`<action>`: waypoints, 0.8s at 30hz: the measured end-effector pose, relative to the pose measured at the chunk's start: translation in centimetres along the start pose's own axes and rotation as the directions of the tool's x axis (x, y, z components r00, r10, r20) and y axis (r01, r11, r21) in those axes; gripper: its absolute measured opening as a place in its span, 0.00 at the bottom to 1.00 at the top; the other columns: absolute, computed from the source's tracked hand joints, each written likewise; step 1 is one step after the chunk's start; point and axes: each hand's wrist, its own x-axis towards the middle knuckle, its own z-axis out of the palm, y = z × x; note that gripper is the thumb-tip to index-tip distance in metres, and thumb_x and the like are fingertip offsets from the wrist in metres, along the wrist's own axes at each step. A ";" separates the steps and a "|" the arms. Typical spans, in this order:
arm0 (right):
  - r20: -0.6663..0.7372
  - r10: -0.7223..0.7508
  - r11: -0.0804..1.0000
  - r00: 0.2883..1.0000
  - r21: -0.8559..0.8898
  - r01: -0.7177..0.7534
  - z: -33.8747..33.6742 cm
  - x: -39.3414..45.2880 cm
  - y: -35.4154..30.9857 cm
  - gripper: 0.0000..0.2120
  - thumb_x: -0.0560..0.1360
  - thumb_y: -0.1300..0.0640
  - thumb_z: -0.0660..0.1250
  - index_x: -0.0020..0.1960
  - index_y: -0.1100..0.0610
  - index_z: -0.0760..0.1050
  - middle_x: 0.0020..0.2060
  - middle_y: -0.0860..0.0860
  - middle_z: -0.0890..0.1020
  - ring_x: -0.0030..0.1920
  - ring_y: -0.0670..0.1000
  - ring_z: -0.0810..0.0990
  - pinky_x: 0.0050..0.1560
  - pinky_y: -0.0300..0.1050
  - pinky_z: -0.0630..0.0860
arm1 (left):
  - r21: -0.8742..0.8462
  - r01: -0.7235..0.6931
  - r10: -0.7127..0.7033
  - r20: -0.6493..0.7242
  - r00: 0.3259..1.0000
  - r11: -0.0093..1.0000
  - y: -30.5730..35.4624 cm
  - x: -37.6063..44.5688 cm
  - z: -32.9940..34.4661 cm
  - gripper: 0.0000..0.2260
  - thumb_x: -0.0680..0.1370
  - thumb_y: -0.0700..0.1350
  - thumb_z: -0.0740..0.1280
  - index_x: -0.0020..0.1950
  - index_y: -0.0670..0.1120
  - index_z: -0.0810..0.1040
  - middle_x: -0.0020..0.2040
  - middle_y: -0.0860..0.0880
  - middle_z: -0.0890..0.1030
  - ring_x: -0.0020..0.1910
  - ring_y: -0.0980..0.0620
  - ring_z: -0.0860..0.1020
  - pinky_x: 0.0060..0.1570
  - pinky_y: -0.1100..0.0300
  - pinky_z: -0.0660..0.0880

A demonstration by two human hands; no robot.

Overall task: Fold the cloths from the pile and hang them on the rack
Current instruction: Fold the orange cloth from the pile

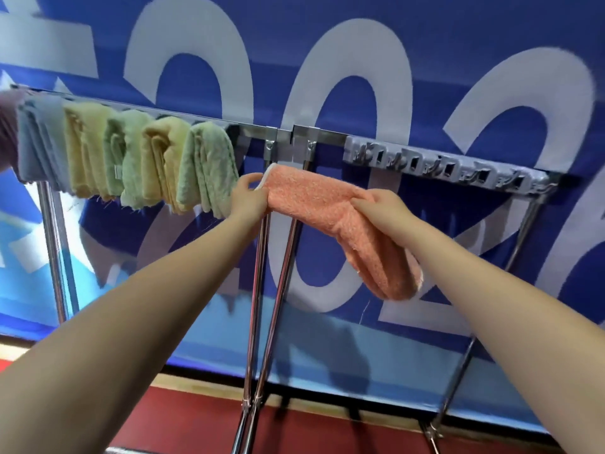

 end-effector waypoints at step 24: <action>0.013 -0.055 0.995 0.998 -0.077 0.055 -5.8 14.6 -2.4 0.18 0.73 0.40 0.68 0.49 0.55 0.82 0.46 0.53 0.85 0.49 0.52 0.82 0.53 0.48 0.77 | 0.127 -0.236 0.239 -0.010 0.971 0.963 0.0 9.6 5.2 0.20 0.81 0.40 0.61 0.72 0.49 0.71 0.66 0.47 0.77 0.59 0.47 0.78 0.54 0.56 0.77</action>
